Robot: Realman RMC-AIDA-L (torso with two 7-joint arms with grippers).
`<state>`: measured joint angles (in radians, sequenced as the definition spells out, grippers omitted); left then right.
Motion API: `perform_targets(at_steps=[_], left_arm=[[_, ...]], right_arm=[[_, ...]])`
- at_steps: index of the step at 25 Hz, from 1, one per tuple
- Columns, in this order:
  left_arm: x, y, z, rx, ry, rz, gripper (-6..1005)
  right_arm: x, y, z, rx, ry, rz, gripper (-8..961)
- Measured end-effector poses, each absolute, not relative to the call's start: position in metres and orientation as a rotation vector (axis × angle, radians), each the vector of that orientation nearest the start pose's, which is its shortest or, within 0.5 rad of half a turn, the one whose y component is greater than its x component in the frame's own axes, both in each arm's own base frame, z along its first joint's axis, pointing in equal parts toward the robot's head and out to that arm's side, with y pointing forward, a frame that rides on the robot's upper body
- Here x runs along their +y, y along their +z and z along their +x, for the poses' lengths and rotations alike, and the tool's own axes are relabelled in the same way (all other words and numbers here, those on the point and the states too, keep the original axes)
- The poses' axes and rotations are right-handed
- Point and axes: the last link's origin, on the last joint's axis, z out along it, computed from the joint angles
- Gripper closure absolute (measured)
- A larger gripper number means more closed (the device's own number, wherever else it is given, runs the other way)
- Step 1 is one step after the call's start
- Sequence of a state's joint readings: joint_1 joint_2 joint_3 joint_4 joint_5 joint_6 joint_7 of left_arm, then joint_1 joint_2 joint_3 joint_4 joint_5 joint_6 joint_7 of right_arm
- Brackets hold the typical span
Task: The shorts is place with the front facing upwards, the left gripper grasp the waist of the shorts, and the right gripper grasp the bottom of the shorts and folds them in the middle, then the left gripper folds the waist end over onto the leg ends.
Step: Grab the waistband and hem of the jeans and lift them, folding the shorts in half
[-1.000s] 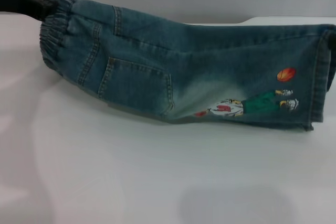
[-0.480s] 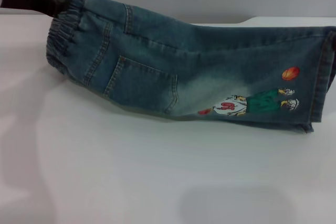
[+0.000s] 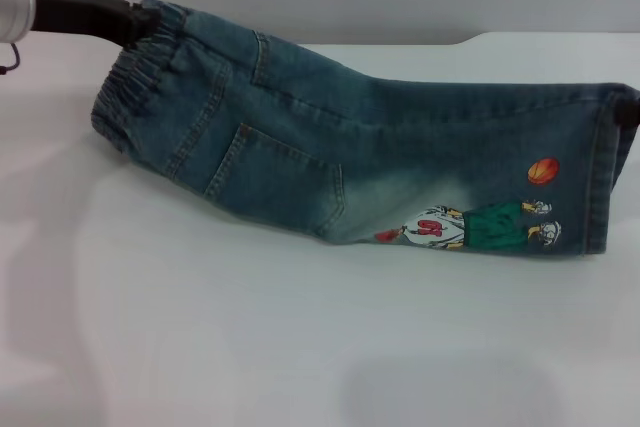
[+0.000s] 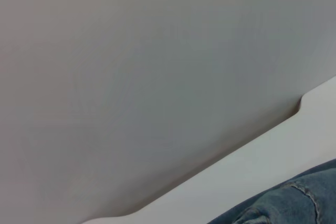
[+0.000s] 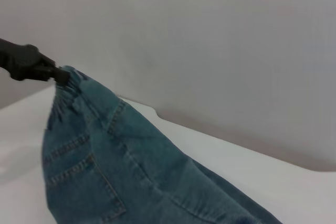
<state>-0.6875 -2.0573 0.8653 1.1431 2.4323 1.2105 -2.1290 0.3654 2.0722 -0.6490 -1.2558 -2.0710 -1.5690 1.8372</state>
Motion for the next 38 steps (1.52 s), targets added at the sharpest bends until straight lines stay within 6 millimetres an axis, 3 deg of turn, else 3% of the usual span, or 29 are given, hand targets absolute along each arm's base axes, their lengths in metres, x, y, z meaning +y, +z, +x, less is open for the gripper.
perform_targets(at_steps=[6, 23, 31, 38], left_arm=[[0.435, 0.070, -0.205, -0.754, -0.133, -2.331, 958], [0.440, 0.066, -0.210, -0.784, -0.177, -2.292, 957], [0.443, 0.053, -0.214, -0.778, -0.170, -2.275, 957], [0.446, 0.053, -0.218, -0.778, -0.169, -2.237, 957]], right_arm=[[0.335, 0.110, 0.277, 0.794, 0.418, -2.370, 933], [0.350, 0.099, 0.301, 0.884, 0.341, -2.266, 933], [0.360, 0.083, 0.303, 0.923, 0.312, -2.282, 933], [0.365, 0.078, 0.303, 0.926, 0.287, -2.283, 932]])
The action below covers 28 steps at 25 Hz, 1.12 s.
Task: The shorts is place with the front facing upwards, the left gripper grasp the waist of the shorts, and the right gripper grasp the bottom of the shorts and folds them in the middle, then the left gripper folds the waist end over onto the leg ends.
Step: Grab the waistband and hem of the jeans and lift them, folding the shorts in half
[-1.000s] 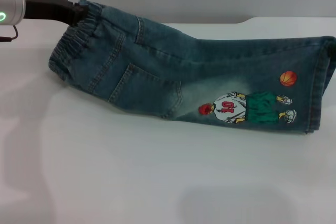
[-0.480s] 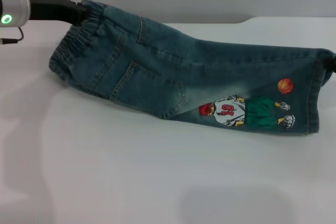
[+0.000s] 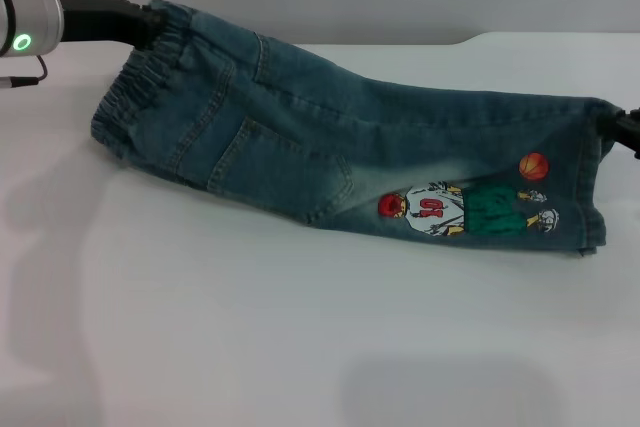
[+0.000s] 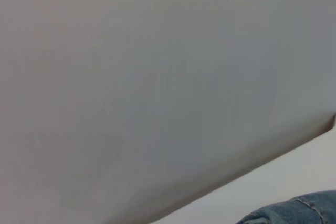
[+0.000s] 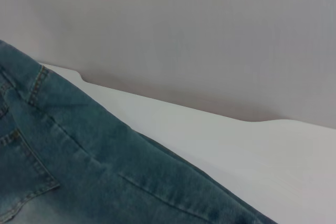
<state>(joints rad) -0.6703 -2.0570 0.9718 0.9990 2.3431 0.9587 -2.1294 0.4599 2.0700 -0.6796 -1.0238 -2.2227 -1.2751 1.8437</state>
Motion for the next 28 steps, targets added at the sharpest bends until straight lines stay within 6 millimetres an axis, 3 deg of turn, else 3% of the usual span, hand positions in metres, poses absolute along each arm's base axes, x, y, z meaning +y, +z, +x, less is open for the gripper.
perform_targets(at_steps=[28], left_arm=[[0.451, 0.049, -0.229, -0.767, -0.098, -2.204, 958]], right_arm=[[0.366, 0.071, 0.307, 0.962, 0.285, -2.283, 933]])
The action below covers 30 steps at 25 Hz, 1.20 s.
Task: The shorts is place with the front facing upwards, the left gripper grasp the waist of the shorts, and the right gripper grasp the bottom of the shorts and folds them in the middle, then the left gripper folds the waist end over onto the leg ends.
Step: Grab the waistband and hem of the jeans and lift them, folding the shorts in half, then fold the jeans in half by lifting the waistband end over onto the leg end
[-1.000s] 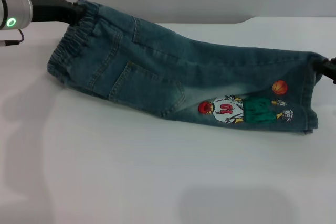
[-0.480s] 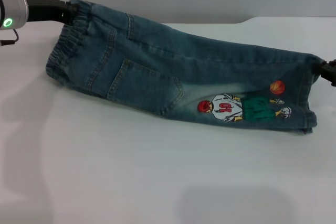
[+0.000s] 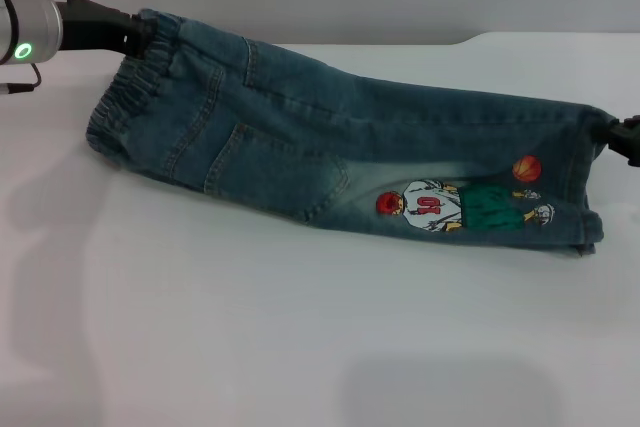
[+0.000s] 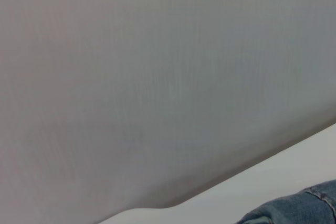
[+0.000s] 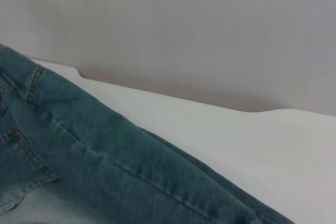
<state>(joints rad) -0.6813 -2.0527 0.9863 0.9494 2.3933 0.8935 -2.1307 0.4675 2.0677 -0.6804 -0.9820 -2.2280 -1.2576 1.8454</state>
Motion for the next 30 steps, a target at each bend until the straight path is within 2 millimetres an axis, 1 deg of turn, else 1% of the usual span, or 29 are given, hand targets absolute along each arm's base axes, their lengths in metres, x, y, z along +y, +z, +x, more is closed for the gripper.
perform_targets(at_steps=[6, 9, 11, 15, 20, 22, 25, 30], left_arm=[[0.451, 0.050, -0.229, -0.772, -0.107, -2.193, 926], [0.451, 0.051, -0.230, -0.778, -0.112, -2.184, 784], [0.451, 0.052, -0.230, -0.787, -0.119, -2.172, 690], [0.451, 0.051, -0.232, -0.791, -0.117, -2.169, 601], [0.450, 0.056, -0.237, -0.793, -0.082, -2.165, 489], [0.449, 0.058, -0.240, -0.799, -0.057, -2.167, 403], [0.444, 0.067, -0.249, -0.824, 0.043, -2.198, 275], [0.437, 0.079, -0.259, -0.843, 0.136, -2.240, 166]], right_arm=[[0.368, 0.071, 0.309, 0.969, 0.269, -2.261, 916], [0.368, 0.070, 0.310, 0.975, 0.268, -2.258, 905], [0.368, 0.069, 0.311, 0.977, 0.268, -2.256, 834], [0.368, 0.071, 0.313, 0.981, 0.271, -2.239, 693], [0.368, 0.074, 0.315, 0.981, 0.303, -2.200, 466], [0.368, 0.076, 0.315, 0.979, 0.327, -2.188, 466], [0.366, 0.076, 0.315, 0.979, 0.353, -2.182, 466], [0.366, 0.075, 0.315, 0.971, 0.359, -2.188, 466]])
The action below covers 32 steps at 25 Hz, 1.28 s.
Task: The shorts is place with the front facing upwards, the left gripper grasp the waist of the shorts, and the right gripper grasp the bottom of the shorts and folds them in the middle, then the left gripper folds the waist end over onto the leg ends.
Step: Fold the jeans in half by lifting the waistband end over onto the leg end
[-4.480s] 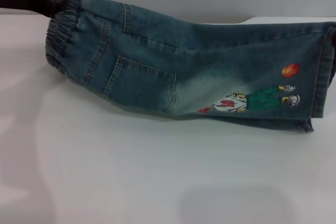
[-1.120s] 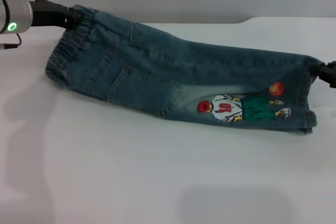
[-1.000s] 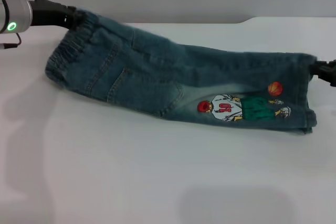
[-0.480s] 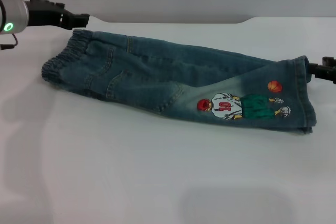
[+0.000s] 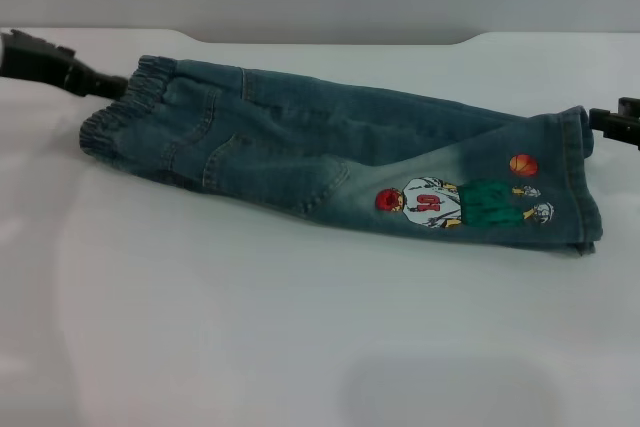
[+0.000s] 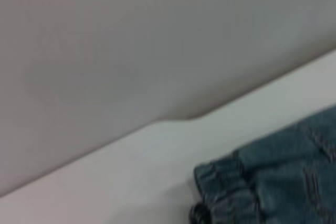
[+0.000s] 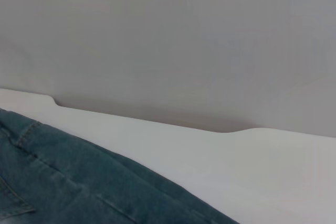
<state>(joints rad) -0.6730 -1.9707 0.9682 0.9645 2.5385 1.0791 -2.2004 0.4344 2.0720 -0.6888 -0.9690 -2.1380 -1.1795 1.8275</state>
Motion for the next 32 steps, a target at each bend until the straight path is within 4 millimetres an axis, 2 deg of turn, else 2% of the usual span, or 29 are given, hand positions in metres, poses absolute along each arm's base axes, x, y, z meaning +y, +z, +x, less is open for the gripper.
perform_targets(at_steps=[4, 11, 19, 32], left_arm=[[0.433, 0.087, -0.266, -0.830, 0.229, -2.255, 145], [0.431, 0.097, -0.263, -0.739, 0.316, -2.236, 148], [0.424, 0.075, -0.261, -0.631, 0.393, -2.326, 151], [0.421, 0.055, -0.262, -0.631, 0.413, -2.384, 155]], right_arm=[[0.367, 0.073, 0.313, 0.973, 0.363, -2.195, 465], [0.367, 0.072, 0.312, 0.973, 0.370, -2.201, 465], [0.366, 0.071, 0.312, 0.981, 0.376, -2.204, 466], [0.365, 0.064, 0.313, 1.015, 0.409, -2.208, 466]])
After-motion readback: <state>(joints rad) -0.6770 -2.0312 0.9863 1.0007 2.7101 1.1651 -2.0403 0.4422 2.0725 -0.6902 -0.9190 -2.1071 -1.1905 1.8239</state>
